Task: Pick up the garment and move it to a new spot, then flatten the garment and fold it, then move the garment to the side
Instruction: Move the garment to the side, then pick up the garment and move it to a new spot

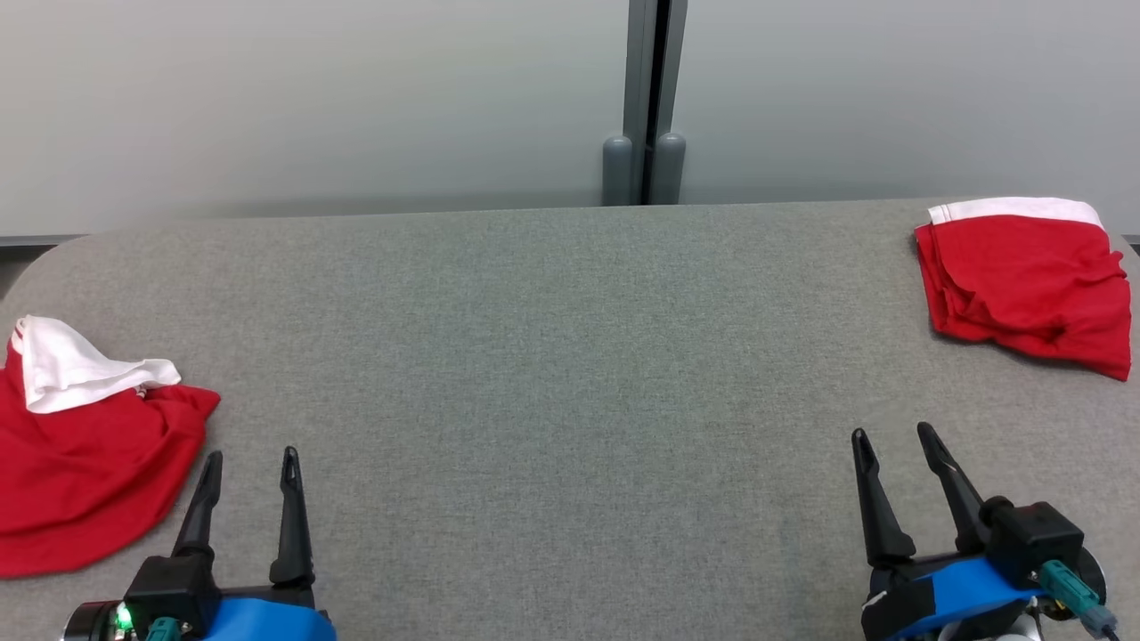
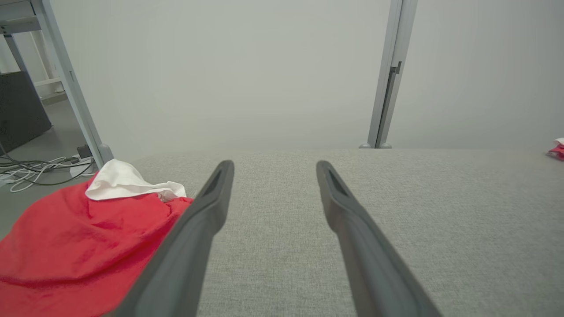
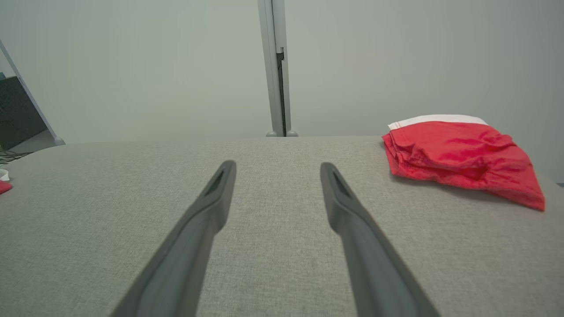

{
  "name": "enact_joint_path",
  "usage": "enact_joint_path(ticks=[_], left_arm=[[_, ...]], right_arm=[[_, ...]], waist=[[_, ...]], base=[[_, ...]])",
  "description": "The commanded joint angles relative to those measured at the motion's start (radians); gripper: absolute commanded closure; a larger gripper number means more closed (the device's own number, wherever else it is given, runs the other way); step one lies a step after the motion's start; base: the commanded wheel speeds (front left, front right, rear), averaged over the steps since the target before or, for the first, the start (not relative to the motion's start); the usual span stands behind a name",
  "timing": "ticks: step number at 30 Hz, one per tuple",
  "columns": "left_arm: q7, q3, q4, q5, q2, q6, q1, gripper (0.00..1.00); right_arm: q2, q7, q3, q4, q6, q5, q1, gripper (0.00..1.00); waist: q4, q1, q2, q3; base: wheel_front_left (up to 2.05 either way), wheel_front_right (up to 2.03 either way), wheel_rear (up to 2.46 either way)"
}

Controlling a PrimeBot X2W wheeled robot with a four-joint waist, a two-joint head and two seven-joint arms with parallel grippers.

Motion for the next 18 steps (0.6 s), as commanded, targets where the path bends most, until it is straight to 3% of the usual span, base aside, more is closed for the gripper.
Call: enact_joint_path(ticks=[1,18], left_arm=[[0.0,0.0,0.003,0.008,-0.005,0.003,0.006,0.0],[0.0,0.002,0.05,0.015,0.004,-0.006,-0.025,0.0]], right_arm=[[0.008,-0.003,-0.003,-0.011,0.001,-0.012,0.019,0.0],[0.011,-0.003,-0.015,0.001,0.001,0.008,0.041,0.0]], waist=[[0.002,0.0001,0.0001,-0.002],[0.008,0.0001,0.0001,-0.021]], base=[[0.0,0.0,0.0],[0.0,0.0,0.0]])
